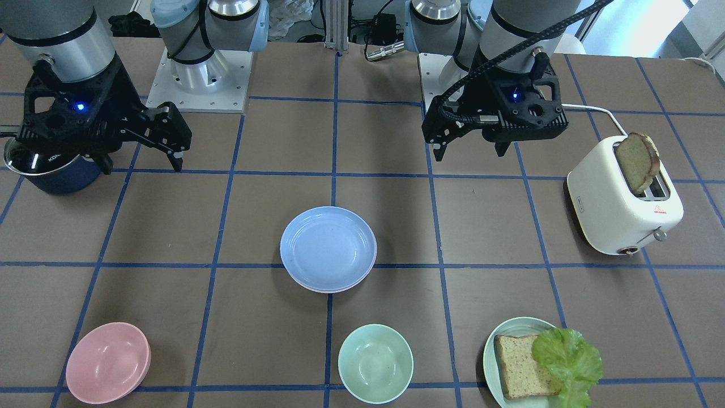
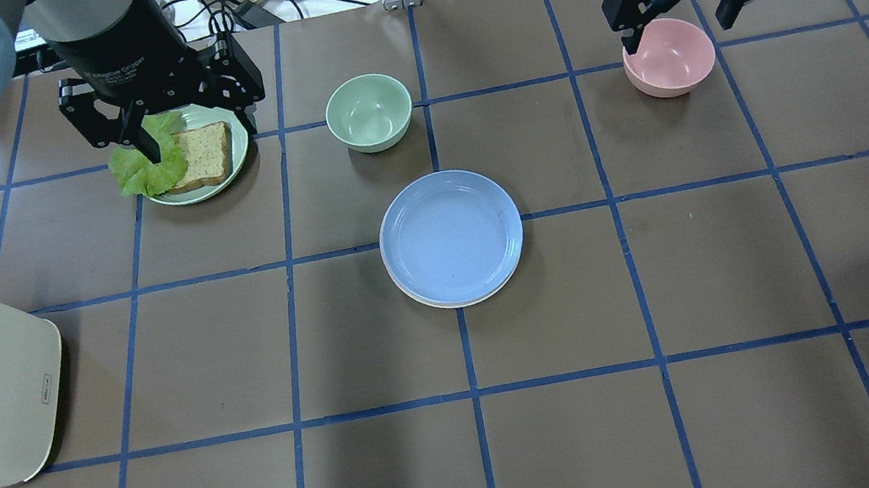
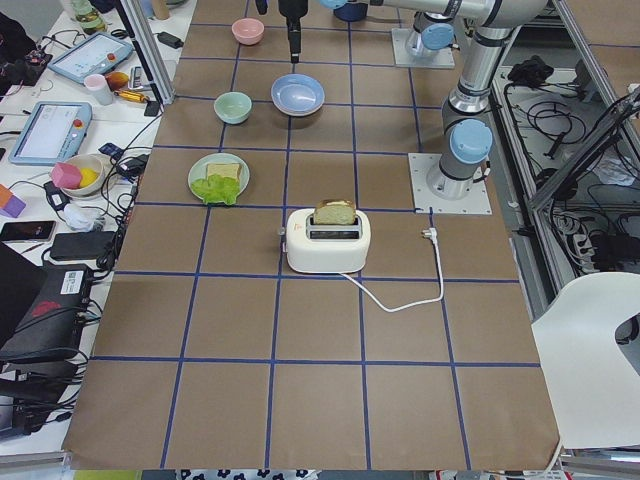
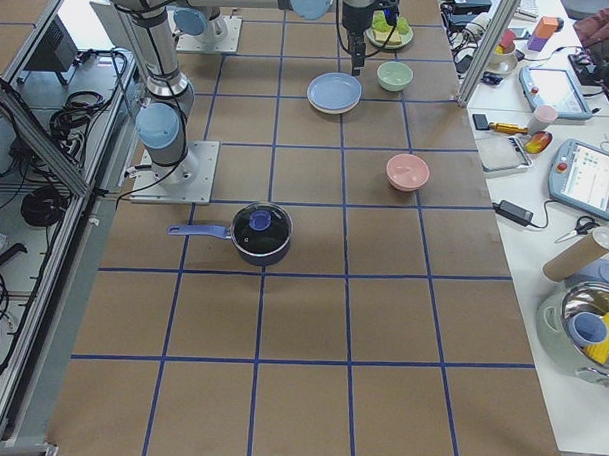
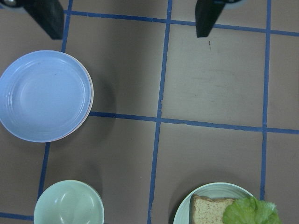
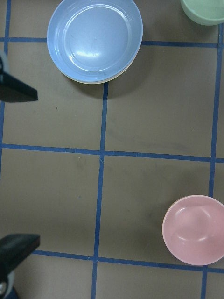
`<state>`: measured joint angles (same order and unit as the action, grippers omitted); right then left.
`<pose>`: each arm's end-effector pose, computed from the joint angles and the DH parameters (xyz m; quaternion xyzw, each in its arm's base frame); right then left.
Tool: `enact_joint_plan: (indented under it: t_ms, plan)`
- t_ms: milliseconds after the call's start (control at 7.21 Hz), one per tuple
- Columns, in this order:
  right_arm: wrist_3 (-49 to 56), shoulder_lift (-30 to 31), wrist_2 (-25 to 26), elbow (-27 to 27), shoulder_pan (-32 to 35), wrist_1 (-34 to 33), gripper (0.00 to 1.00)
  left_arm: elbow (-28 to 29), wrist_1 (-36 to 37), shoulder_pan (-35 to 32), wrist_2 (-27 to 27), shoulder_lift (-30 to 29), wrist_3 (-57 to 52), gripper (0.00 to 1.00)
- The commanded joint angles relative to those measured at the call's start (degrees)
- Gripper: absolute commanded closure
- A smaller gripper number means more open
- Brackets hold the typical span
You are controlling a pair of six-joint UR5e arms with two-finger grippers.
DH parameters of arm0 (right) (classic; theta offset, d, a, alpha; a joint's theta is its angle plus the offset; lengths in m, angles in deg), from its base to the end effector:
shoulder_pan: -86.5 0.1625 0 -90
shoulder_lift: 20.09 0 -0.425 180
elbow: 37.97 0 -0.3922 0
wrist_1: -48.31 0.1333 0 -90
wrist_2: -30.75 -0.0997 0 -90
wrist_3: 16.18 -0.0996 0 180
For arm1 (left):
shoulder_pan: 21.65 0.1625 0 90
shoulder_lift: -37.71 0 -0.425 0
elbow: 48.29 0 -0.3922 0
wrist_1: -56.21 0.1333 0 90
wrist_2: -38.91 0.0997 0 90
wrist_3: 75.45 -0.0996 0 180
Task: Stack three plates with pink and blue
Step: 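Release the blue plate and withdraw the right gripper toward the pink bowl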
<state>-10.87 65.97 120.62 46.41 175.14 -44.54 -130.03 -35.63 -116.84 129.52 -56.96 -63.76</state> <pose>0.1209 -0.5315 0.5066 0.0345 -0.9986 0.0395 0.0012 -0.1795 -0.5146 0.5141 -0.0568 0.9983 -0.0159 0.0030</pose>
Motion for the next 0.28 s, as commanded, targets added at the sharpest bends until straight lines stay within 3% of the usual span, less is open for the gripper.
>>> enact_joint_plan:
  t_ms: [0, 139]
  plan:
    - [-0.3, 0.1, 0.6, 0.8, -0.2, -0.2, 0.00, 0.0, 0.0, 0.0, 0.1, 0.0, 0.0, 0.00]
    - [-0.4, 0.1, 0.6, 0.8, -0.2, -0.3, 0.00, 0.0, 0.0, 0.0, 0.0, 0.0, 0.0, 0.00]
